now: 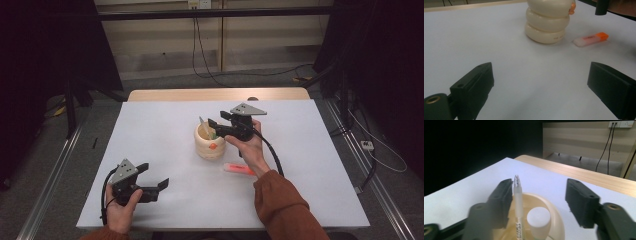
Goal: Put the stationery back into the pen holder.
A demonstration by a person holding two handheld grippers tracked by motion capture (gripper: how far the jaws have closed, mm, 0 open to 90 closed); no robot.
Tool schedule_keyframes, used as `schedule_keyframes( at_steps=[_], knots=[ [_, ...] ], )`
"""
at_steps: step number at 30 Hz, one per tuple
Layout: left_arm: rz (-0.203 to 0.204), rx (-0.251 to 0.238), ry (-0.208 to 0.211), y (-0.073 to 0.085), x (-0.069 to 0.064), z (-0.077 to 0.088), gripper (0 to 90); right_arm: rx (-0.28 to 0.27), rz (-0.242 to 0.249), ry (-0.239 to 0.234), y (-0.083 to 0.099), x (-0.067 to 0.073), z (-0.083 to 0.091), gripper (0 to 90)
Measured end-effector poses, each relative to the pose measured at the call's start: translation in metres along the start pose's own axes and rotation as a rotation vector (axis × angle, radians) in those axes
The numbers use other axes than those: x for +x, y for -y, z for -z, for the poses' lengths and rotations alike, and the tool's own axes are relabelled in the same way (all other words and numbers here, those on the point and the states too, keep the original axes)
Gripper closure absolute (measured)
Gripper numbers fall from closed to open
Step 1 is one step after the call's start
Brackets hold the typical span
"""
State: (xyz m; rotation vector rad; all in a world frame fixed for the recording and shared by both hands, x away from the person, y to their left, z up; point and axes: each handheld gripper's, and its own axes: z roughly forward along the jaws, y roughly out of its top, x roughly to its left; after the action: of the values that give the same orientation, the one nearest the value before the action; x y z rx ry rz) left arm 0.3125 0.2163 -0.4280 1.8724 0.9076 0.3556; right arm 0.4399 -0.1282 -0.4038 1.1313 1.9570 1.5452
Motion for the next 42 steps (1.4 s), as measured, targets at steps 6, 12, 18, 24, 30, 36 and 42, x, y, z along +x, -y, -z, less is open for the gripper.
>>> schedule_keyframes(
  at_steps=[6, 12, 18, 24, 30, 36, 42],
  knots=[
    [0.0, 0.0, 0.0, 0.0, 0.0, 0.0, 6.6, 0.001, 0.001, 0.011, -0.007, -0.005, 0.012, 24.4],
    [0.0, -0.001, -0.001, 0.0, 0.0, 0.0, 6.6, 0.053, -0.024, -0.004, -0.007, -0.01, 0.02, 14.7],
    [0.001, 0.0, -0.001, 0.0, 0.0, 0.0, 6.6, 0.071, -0.026, -0.014, -0.004, -0.014, 0.029, 11.1],
    [0.001, 0.0, -0.002, 0.0, 0.0, 0.0, 6.6, 0.092, -0.012, -0.01, 0.001, -0.017, 0.041, 9.5],
    [0.0, -0.001, -0.003, 0.0, 0.0, 0.0, 6.6, 0.09, -0.042, -0.019, 0.006, -0.022, 0.051, 9.1],
    [0.001, -0.002, -0.002, 0.0, 0.0, 0.0, 6.6, 0.117, -0.046, -0.037, 0.011, -0.023, 0.06, 8.7],
    [0.001, -0.002, -0.002, 0.0, 0.0, 0.001, 6.6, 0.133, -0.034, -0.052, 0.015, -0.023, 0.07, 8.0]
  ],
)
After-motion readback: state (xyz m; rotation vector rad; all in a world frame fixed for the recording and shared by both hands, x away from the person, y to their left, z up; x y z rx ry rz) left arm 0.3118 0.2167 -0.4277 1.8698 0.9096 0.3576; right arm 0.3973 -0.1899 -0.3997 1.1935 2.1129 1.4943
